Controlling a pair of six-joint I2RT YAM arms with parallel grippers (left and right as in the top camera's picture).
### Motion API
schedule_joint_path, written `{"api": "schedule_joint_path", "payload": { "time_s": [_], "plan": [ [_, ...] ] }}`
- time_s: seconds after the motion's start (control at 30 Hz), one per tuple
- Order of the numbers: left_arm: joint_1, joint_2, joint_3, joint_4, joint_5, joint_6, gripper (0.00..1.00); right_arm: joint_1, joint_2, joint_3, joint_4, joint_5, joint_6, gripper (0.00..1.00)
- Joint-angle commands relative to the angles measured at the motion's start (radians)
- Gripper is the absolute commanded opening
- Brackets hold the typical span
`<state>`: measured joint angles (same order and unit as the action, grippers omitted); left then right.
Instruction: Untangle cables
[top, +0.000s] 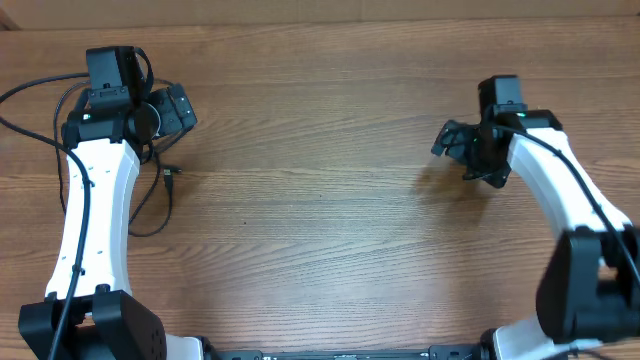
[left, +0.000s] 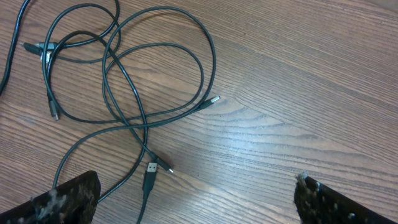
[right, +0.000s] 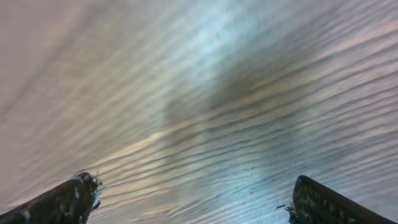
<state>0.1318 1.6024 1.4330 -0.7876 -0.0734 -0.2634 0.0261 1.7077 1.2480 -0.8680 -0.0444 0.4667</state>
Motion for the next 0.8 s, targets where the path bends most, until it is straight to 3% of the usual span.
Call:
{"api": "schedule_joint_path", "payload": {
  "time_s": [0.0, 0.77],
  "plan": [
    [0.005, -0.006, 0.008, -0.001, 0.014, -0.006, 0.99, -0.003, -0.131, 0.016, 0.002, 0.01, -0.004, 1.0],
    [0.005, -0.006, 0.008, -0.001, 0.014, -0.006, 1.0, -0.002, -0.797, 0.016, 0.0, 0.01, -0.004, 1.0]
  ]
}}
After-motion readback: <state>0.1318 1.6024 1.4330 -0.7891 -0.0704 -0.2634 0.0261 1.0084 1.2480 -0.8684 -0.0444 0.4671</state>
